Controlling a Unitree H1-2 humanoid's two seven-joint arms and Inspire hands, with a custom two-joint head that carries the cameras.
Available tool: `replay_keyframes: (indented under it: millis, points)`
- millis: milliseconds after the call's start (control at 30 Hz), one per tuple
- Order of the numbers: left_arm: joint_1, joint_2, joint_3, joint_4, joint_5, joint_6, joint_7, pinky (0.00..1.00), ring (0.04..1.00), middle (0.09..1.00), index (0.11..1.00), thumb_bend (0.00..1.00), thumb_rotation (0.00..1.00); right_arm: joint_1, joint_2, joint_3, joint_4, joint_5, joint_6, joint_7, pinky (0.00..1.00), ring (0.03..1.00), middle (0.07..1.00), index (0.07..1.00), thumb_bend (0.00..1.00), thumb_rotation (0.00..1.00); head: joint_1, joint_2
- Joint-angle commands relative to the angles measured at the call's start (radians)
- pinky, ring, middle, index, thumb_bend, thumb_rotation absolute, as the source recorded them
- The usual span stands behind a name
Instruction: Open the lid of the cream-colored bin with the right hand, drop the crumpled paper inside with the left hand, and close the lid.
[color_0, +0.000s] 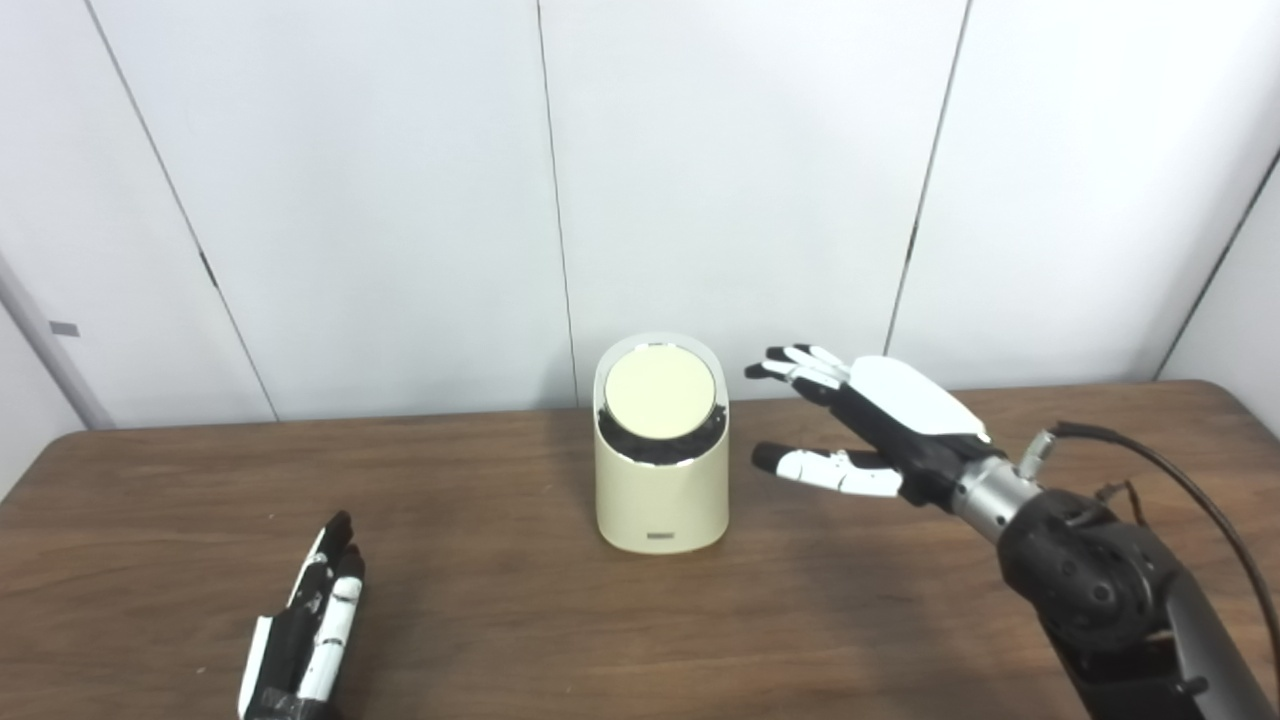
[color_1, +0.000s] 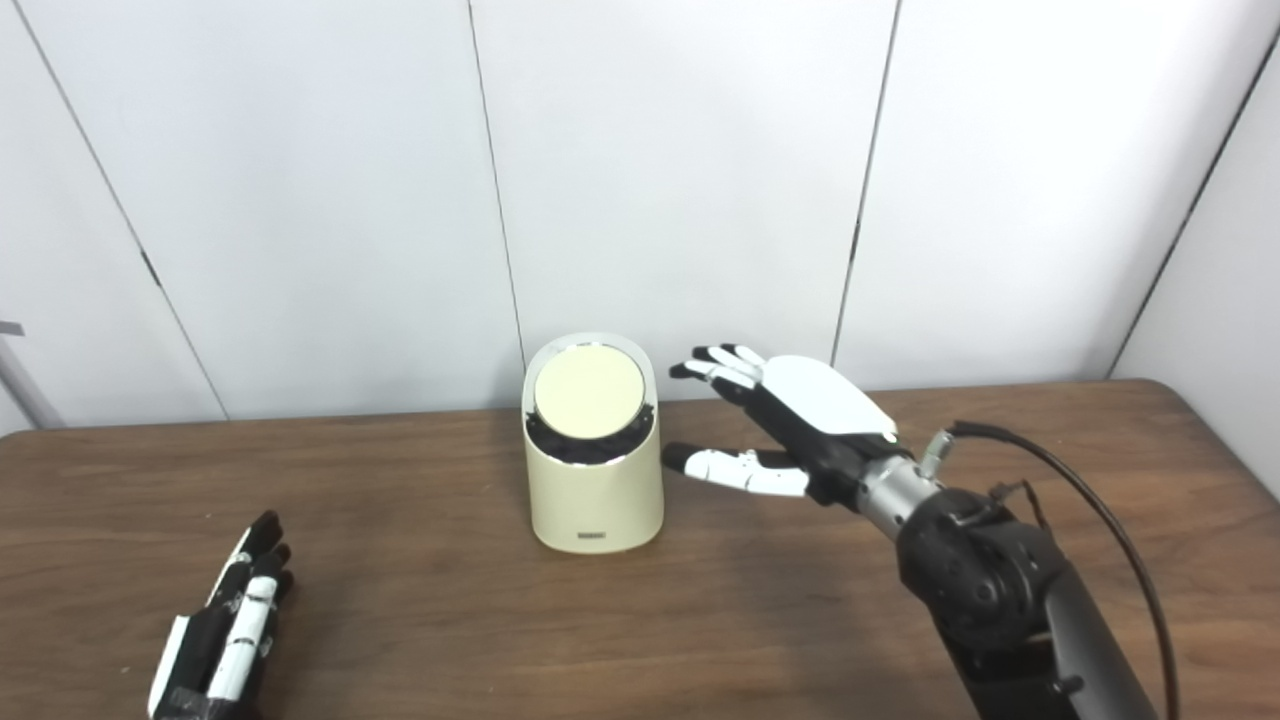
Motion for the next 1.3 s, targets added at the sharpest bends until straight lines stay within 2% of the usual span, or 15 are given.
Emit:
replay_keyframes:
  millis: [0, 167, 233, 400, 533, 667, 733, 933, 1067, 1267]
  points:
    - [0.020, -0.004, -0.005, 0.011, -0.001, -0.008, 0.000, 1.00, 0.989, 0.989, 0.971, 0.52, 0.68, -0.007, -0.006, -0.028, -0.031, 0.015, -0.006, -0.052, 0.84, 0.988, 0.963, 0.897, 0.51, 1.00, -0.004, 0.003]
    - [0.021, -0.002, -0.006, 0.000, -0.004, 0.004, -0.002, 1.00, 0.990, 0.991, 0.972, 0.51, 0.69, 0.054, 0.009, -0.066, -0.018, 0.055, 0.005, -0.096, 0.87, 0.979, 0.956, 0.908, 0.52, 1.00, -0.005, 0.008]
    - [0.023, -0.001, -0.006, -0.006, -0.003, 0.010, -0.001, 1.00, 0.993, 0.995, 0.975, 0.50, 0.70, 0.083, 0.016, -0.084, -0.016, 0.079, 0.004, -0.116, 0.85, 0.961, 0.951, 0.909, 0.50, 1.00, -0.005, 0.010]
    - [0.024, -0.003, -0.005, -0.011, -0.004, 0.018, 0.002, 1.00, 0.991, 0.993, 0.971, 0.50, 0.68, 0.141, 0.032, -0.102, 0.002, 0.123, -0.008, -0.165, 0.86, 0.944, 0.946, 0.915, 0.51, 1.00, -0.009, 0.017]
    - [0.027, -0.005, -0.006, -0.012, -0.004, 0.011, 0.002, 1.00, 0.986, 0.986, 0.964, 0.50, 0.68, 0.186, 0.074, -0.126, 0.034, 0.185, -0.012, -0.218, 0.87, 0.927, 0.944, 0.913, 0.52, 1.00, -0.006, 0.028]
    - [0.029, -0.007, -0.004, -0.015, -0.027, 0.004, -0.008, 1.00, 0.989, 0.991, 0.970, 0.53, 0.65, 0.237, 0.126, -0.154, 0.086, 0.250, -0.060, -0.294, 0.86, 0.910, 0.927, 0.899, 0.53, 1.00, -0.004, 0.034]
    - [0.031, -0.005, -0.005, -0.023, -0.029, 0.008, -0.010, 1.00, 0.990, 0.994, 0.974, 0.52, 0.65, 0.259, 0.160, -0.176, 0.103, 0.305, -0.061, -0.320, 0.88, 0.915, 0.924, 0.899, 0.54, 1.00, -0.001, 0.042]
    - [0.036, -0.006, -0.004, -0.037, -0.037, 0.018, -0.011, 1.00, 0.994, 0.997, 0.971, 0.51, 0.68, 0.292, 0.212, -0.221, 0.148, 0.449, -0.096, -0.357, 0.87, 0.923, 0.933, 0.903, 0.52, 1.00, 0.003, 0.058]
    - [0.041, -0.007, -0.006, -0.044, -0.050, 0.019, -0.016, 1.00, 0.994, 1.000, 0.988, 0.47, 0.69, 0.307, 0.238, -0.247, 0.170, 0.535, -0.093, -0.373, 0.97, 0.961, 0.948, 0.905, 0.54, 1.00, 0.006, 0.072]
    - [0.043, -0.008, -0.005, -0.053, -0.065, 0.017, -0.018, 1.00, 0.999, 1.000, 0.989, 0.46, 0.73, 0.301, 0.262, -0.281, 0.229, 0.629, -0.145, -0.406, 0.97, 0.981, 0.970, 0.930, 0.48, 1.00, 0.005, 0.090]
